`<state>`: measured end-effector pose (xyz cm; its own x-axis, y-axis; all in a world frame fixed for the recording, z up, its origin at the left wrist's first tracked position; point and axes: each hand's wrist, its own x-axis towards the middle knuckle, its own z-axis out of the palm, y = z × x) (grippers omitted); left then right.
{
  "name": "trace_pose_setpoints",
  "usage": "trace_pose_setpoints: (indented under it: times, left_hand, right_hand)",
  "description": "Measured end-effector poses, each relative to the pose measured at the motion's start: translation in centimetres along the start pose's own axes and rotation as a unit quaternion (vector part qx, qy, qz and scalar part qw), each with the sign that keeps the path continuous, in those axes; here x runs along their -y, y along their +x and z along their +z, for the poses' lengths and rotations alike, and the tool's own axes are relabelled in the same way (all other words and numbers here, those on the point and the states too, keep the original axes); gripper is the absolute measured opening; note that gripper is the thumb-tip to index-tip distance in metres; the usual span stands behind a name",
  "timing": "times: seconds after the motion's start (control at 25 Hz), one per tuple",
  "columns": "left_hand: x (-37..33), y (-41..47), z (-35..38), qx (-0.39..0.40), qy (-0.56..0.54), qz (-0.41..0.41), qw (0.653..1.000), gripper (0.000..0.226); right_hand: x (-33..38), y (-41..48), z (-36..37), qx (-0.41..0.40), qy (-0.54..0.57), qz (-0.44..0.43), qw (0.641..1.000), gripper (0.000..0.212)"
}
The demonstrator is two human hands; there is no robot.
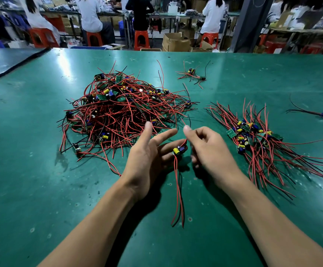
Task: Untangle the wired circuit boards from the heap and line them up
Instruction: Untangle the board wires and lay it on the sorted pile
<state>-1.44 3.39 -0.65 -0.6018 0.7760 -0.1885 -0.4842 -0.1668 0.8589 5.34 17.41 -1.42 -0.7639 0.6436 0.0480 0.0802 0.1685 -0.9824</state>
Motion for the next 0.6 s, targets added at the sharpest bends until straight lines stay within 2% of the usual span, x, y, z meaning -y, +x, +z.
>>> trace_pose_setpoints:
  times: [0.08,0.12,0.28,0.44,0.52,0.6]
  left_hand:
    - [0.1,-0.2,0.3,-0.003,0.018,0.011,1.000,0.040]
    - [0.2,-0.2,0.4,-0.010,0.032,0.026,0.999,0.036]
    - [0.5,-0.6,0.6,-0.025,0.080,0.078,0.993,0.060]
    - [0.6,-0.5,0.5,-0.053,0.108,0.093,0.988,0.058]
    - [0.7,-0.4,0.5,-0.072,0.149,0.102,0.981,0.044]
    - [0.9,-0.4,0.5,-0.078,0.142,0.095,0.982,0.028]
  right_hand:
    - [0.3,-0.4,-0.2,0.041,-0.001,0.037,0.998,0.041]
    - [0.5,-0.5,-0.4,0.063,0.014,0.056,0.996,0.040]
    - [1.1,-0.4,-1.3,0.131,0.115,0.104,0.979,0.043]
    - [1.2,-0.4,-1.2,0.135,0.160,0.115,0.971,0.053]
    - [1.4,-0.3,-1.3,0.120,0.163,0.099,0.974,0.057]
    - [1.5,-0.2,-1.3,0.105,0.202,0.100,0.969,0.059]
